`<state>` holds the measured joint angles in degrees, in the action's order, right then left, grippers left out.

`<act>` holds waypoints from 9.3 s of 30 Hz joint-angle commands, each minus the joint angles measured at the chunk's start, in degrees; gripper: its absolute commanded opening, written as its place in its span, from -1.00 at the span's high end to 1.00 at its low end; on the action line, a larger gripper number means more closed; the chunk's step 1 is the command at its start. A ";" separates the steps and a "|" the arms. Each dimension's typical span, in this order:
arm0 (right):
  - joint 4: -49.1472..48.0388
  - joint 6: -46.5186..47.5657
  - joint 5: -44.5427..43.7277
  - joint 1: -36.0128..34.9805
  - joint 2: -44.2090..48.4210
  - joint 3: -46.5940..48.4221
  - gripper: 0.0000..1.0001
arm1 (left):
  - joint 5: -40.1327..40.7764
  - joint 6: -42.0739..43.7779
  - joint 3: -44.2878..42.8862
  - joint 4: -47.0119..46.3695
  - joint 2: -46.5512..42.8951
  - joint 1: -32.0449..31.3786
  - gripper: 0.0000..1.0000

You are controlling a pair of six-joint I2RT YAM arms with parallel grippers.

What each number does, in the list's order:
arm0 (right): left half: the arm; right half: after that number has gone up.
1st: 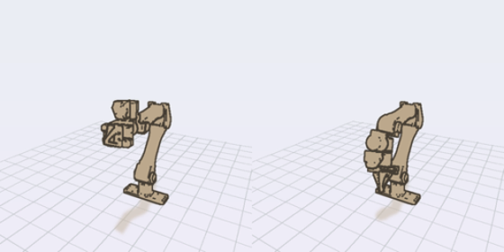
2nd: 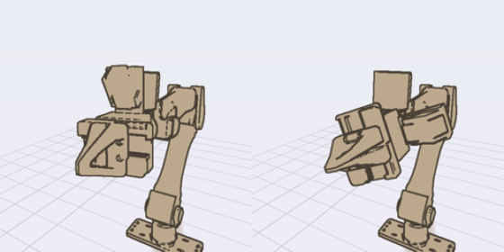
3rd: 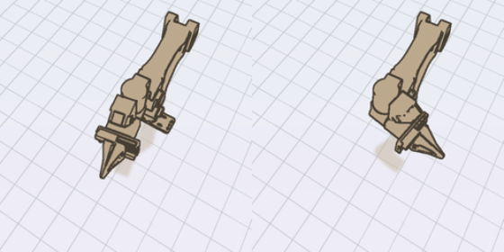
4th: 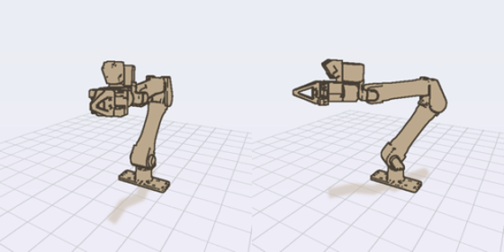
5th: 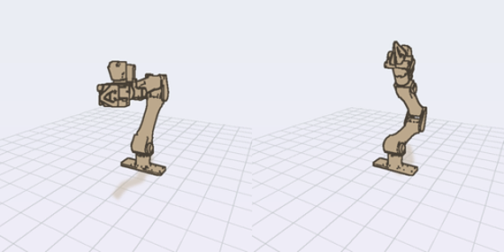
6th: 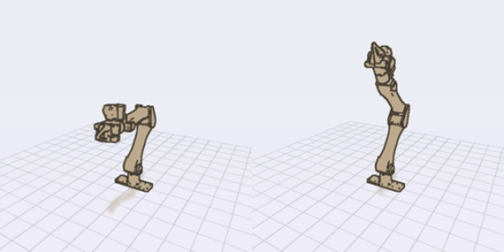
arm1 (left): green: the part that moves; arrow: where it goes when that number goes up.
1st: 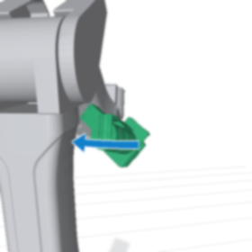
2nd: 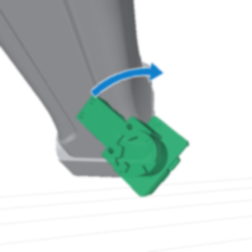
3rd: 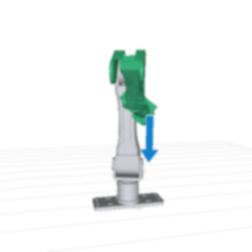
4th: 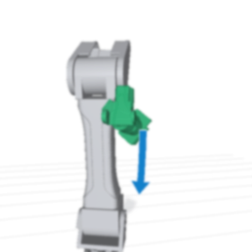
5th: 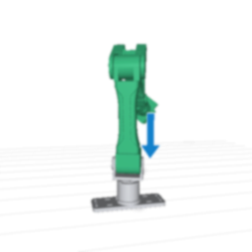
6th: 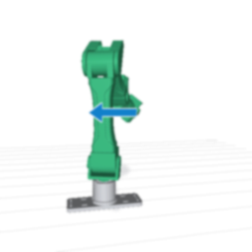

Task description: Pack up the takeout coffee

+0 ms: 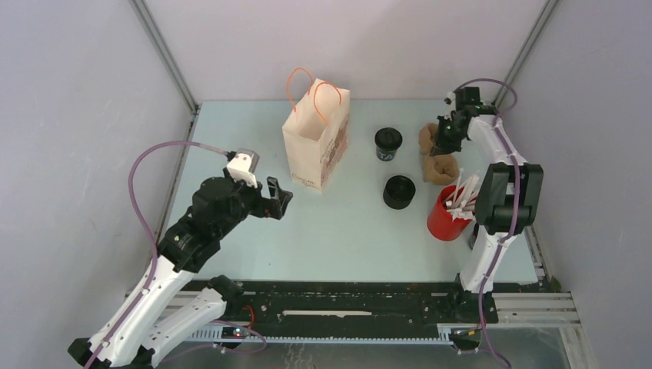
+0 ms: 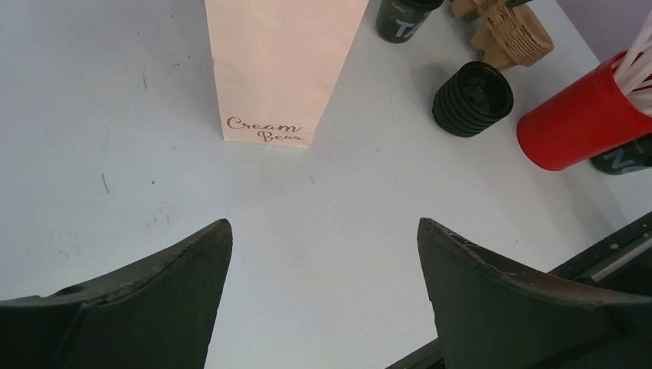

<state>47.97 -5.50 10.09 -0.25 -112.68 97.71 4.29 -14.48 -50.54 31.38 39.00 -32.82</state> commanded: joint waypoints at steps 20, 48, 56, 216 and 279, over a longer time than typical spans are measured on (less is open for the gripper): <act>6.33 -3.56 -1.77 -5.10 2.14 4.14 -0.50 | -2.19 0.08 1.69 -2.48 1.33 1.88 -0.89; 6.09 -2.96 0.77 -6.38 -4.29 3.33 -0.03 | -2.80 0.07 1.96 -2.50 1.08 1.97 -0.89; 7.55 -2.80 -1.26 -4.98 -3.23 4.40 0.55 | -2.71 0.07 2.03 -2.53 1.12 1.97 -0.89; 11.32 -0.41 -6.98 -7.93 -0.71 4.57 0.91 | -3.86 -0.10 2.29 -2.81 1.24 2.06 -0.89; 5.23 37.67 -52.18 -27.39 3.49 2.31 1.00 | -3.86 0.00 2.47 -2.88 -1.41 2.35 -0.89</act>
<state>56.27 28.05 -39.20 -27.18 -114.43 101.89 1.10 -14.52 -49.32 30.50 38.30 -30.94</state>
